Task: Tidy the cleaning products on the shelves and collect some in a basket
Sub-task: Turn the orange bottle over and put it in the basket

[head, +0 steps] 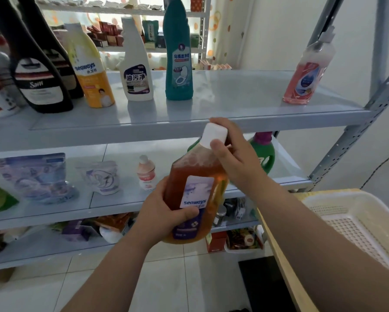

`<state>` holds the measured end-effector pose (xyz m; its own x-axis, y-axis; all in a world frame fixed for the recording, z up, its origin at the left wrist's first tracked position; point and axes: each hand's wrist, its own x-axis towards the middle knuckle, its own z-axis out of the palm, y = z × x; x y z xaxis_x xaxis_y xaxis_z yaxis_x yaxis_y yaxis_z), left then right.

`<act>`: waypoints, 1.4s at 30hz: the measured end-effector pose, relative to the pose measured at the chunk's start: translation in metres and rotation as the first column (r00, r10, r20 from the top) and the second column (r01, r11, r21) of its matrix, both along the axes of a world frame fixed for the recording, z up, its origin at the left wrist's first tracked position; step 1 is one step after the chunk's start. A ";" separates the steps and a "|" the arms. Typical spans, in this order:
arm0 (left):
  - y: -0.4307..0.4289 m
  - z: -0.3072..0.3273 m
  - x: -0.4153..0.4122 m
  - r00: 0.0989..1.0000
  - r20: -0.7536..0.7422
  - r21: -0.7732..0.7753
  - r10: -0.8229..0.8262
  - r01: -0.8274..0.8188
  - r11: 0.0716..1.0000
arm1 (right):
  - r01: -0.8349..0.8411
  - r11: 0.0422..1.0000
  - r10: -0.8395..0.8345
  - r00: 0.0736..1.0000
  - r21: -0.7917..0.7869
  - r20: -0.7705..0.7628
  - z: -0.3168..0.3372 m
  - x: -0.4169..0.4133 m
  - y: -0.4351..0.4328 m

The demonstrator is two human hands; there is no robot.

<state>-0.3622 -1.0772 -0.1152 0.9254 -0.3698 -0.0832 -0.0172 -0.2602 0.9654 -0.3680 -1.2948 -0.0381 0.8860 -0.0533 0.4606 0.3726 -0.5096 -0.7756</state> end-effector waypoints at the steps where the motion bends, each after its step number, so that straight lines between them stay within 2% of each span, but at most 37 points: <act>1: 0.000 0.004 0.004 1.000 0.004 -0.035 0.010 -0.010 0.999 | -0.010 0.996 0.015 0.998 0.093 -0.056 -0.005 -0.004 0.004; 5: -0.008 0.026 0.016 0.999 0.006 -0.254 0.052 -0.049 0.966 | 0.057 0.943 0.013 0.978 0.326 -0.208 -0.018 -0.016 0.020; 8: -0.026 0.048 0.029 0.990 -0.047 -0.372 0.132 -0.140 0.918 | 0.179 0.919 -0.064 0.947 0.352 -0.315 -0.017 -0.013 0.019; 11: -0.048 0.073 0.050 0.983 -0.013 -0.384 0.182 -0.173 0.907 | 0.268 0.919 -0.166 0.929 0.288 -0.332 0.004 0.008 0.001; 15: -0.084 0.110 0.084 0.990 0.074 -0.436 0.123 -0.079 0.897 | 0.276 0.882 -0.139 0.927 0.382 -0.349 0.043 0.047 -0.038; 21: -0.151 0.141 0.149 0.980 0.160 -0.424 0.117 -0.039 0.905 | 0.278 0.888 -0.189 0.947 0.366 -0.259 0.084 0.107 -0.102; 26: -0.192 0.157 0.193 0.969 0.231 -0.302 0.084 -0.011 0.953 | 0.319 0.844 -0.251 0.945 0.431 -0.209 0.085 0.156 -0.140; 29: -0.199 0.152 0.210 0.949 0.312 -0.095 0.038 -0.009 0.995 | 0.319 0.819 -0.263 0.948 0.477 -0.181 0.076 0.181 -0.161; 31: -0.197 0.141 0.215 0.928 0.373 0.122 0.012 -0.062 0.991 | 0.317 0.818 -0.269 0.948 0.479 -0.168 0.073 0.197 -0.174; 34: -0.191 0.121 0.216 0.883 0.454 0.489 -0.119 -0.135 0.862 | 0.341 0.807 -0.285 0.940 0.482 -0.189 0.072 0.220 -0.187; 36: -0.188 0.114 0.212 0.804 0.522 0.643 -0.283 -0.153 0.751 | 0.352 0.823 -0.298 0.936 0.446 -0.188 0.070 0.231 -0.191; 39: -0.186 0.110 0.210 0.698 0.620 0.650 -0.359 -0.199 0.734 | 0.349 0.855 -0.311 0.937 0.384 -0.158 0.067 0.245 -0.192; 42: -0.185 0.107 0.210 0.664 0.637 0.664 -0.392 -0.215 0.716 | 0.335 0.875 -0.306 0.942 0.349 -0.137 0.065 0.255 -0.192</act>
